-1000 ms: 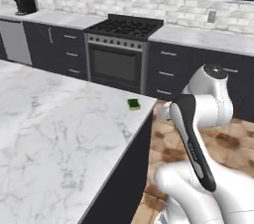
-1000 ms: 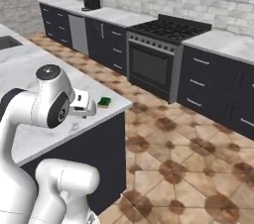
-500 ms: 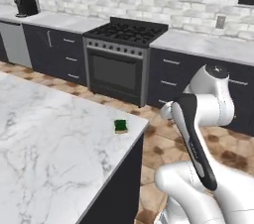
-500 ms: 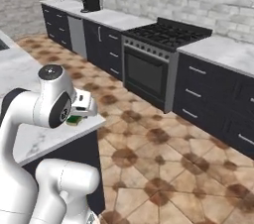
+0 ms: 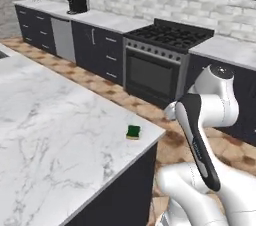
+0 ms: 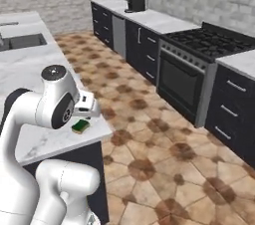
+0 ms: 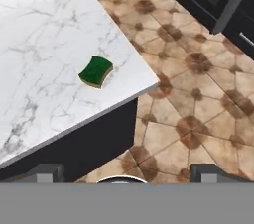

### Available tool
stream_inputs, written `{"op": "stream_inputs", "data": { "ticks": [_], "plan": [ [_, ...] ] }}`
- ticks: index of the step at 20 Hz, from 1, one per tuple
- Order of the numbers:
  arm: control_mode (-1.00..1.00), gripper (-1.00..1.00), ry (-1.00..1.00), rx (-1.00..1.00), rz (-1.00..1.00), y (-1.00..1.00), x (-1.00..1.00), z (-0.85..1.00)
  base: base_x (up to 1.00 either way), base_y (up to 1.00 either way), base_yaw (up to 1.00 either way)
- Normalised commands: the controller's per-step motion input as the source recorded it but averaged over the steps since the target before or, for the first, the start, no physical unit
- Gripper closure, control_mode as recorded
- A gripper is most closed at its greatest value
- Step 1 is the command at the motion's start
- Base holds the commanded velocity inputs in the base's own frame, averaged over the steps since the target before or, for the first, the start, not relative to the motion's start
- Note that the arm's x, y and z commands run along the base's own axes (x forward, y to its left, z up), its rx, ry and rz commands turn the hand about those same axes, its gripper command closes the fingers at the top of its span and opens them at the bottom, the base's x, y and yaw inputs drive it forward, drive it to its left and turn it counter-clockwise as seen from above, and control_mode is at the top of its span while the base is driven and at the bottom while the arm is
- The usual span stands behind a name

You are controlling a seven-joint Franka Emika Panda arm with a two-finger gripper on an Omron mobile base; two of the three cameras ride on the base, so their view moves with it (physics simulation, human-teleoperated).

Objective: Place the sponge inside the microwave to prepare for sanitizing.

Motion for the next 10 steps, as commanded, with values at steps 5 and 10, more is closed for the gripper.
{"op": "stream_inputs", "data": {
  "ticks": [5,10],
  "plan": [
    [1.00,-1.00,0.00,0.00,0.00,0.00,0.00,0.00,0.16,-0.19,0.67],
    [1.00,-1.00,0.00,0.00,0.00,0.00,0.00,0.00,0.08,-0.22,0.62]
  ]
}}
